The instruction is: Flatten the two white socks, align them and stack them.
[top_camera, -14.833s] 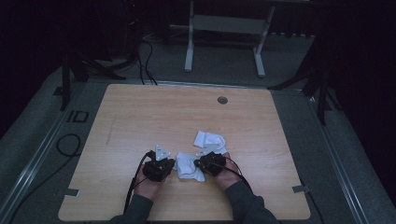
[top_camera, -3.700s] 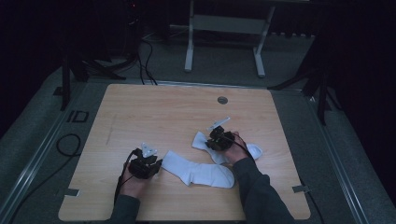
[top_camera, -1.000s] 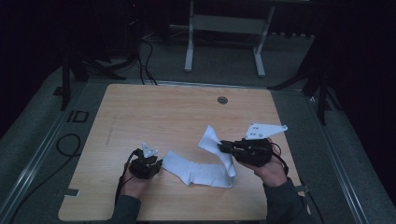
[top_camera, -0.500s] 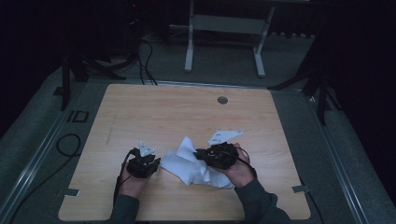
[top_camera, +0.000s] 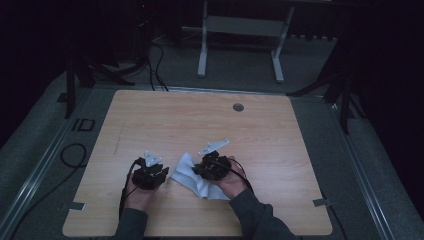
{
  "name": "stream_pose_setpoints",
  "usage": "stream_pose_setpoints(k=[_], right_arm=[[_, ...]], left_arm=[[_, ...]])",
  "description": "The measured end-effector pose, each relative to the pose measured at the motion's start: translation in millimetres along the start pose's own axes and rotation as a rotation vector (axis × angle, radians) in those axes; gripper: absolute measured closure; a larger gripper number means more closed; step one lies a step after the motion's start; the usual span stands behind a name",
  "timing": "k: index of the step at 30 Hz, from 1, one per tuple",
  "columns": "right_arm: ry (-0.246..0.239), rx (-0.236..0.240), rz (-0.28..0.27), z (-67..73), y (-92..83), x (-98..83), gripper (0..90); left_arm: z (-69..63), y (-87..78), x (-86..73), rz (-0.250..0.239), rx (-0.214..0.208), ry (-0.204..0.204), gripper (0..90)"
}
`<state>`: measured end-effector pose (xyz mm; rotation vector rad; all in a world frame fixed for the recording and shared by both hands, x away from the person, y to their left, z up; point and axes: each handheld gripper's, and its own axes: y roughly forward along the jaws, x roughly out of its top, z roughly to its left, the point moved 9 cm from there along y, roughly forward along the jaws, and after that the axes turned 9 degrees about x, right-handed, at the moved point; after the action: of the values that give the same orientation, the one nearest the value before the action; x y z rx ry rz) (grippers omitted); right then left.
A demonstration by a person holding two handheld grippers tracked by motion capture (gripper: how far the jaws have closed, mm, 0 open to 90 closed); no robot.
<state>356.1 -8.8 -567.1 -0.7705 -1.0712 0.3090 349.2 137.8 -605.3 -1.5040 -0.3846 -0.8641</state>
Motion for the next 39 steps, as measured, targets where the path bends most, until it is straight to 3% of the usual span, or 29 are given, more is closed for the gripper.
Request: stream_pose_setpoints(k=[15,21,24,31,39], right_arm=[[0.033,0.018,0.052,-0.5,29.2,-9.0,82.7],[0.051,0.01,0.06,-4.3,35.1,-13.4,82.6],[0.05,0.009,0.08,-5.1,39.6,-17.9,82.3],[0.022,-0.015,0.093,-5.0,44.2,-19.4,82.2],[0.004,-0.036,0.103,-7.4,45.3,-20.3,78.0]], left_arm=[[-4.9,-1.5,1.4,-0.009,-0.003,0.02,71.3],[-15.4,-2.2,3.5,-0.025,-0.022,0.052,71.6],[-29.7,2.9,4.5,-0.028,-0.031,0.115,71.7],[-39.6,13.8,5.2,-0.018,-0.021,0.147,73.7],[-38.9,16.8,2.9,0.017,-0.045,0.116,76.1]])
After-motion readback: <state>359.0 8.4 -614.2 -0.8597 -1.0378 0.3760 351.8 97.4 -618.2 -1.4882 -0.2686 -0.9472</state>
